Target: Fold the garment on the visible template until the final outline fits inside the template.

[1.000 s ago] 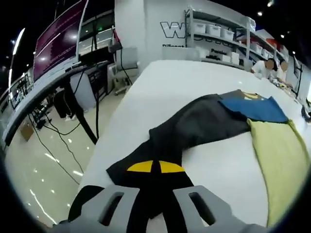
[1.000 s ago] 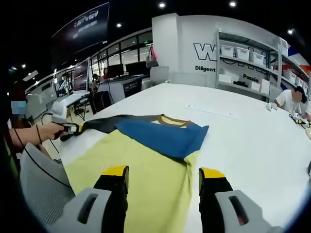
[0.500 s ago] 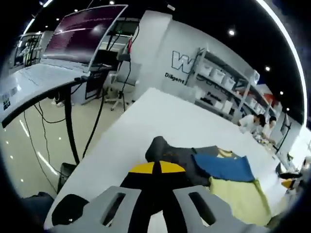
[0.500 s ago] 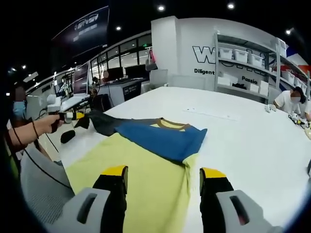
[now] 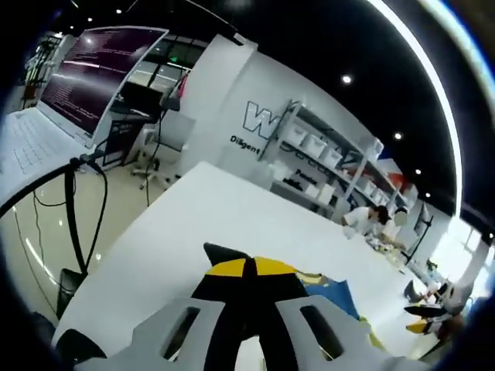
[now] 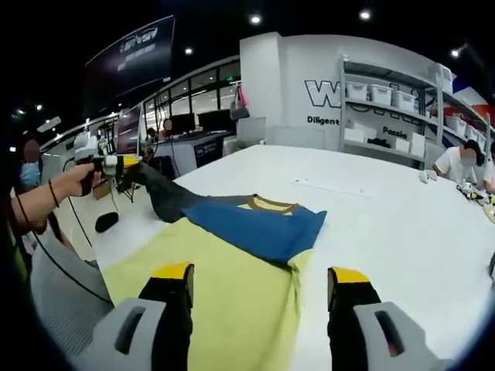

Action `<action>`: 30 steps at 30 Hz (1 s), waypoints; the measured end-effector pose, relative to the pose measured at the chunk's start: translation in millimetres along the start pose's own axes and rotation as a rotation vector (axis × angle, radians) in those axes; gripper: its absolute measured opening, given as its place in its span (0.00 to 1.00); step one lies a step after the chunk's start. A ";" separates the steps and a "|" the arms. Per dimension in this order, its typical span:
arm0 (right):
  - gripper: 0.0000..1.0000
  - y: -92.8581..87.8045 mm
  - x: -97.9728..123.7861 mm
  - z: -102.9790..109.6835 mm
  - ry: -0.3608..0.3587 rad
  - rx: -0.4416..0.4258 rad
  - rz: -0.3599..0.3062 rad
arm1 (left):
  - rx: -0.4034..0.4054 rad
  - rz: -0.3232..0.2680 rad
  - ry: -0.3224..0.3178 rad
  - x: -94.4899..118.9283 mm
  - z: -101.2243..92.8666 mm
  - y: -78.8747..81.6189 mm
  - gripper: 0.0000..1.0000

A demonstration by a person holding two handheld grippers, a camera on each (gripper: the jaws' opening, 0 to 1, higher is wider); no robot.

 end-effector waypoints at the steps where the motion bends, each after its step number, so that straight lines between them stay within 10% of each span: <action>1: 0.70 -0.1 -0.5 0.2 0.003 0.001 0.001 | 0.001 -0.006 -0.013 -3.1 -5.6 3.5 0.00; 13: 0.75 -4.3 -4.2 0.2 0.012 -0.007 0.008 | -0.062 0.000 -0.187 -32.0 -78.3 11.0 0.00; 30: 0.75 -11.5 -7.5 -1.5 0.013 -0.012 0.028 | -0.159 0.115 -0.408 -78.3 -198.0 -37.1 0.00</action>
Point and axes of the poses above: the point that each gripper's makers call its tool centre point, and the gripper's own axes: x roughly backward along the fingers, z roughly to its left, y roughly out of its top, the point moved 1 cm from there along x, roughly backward along the fingers, and after that the axes turned 2 degrees about y, right-handed, at the moved point
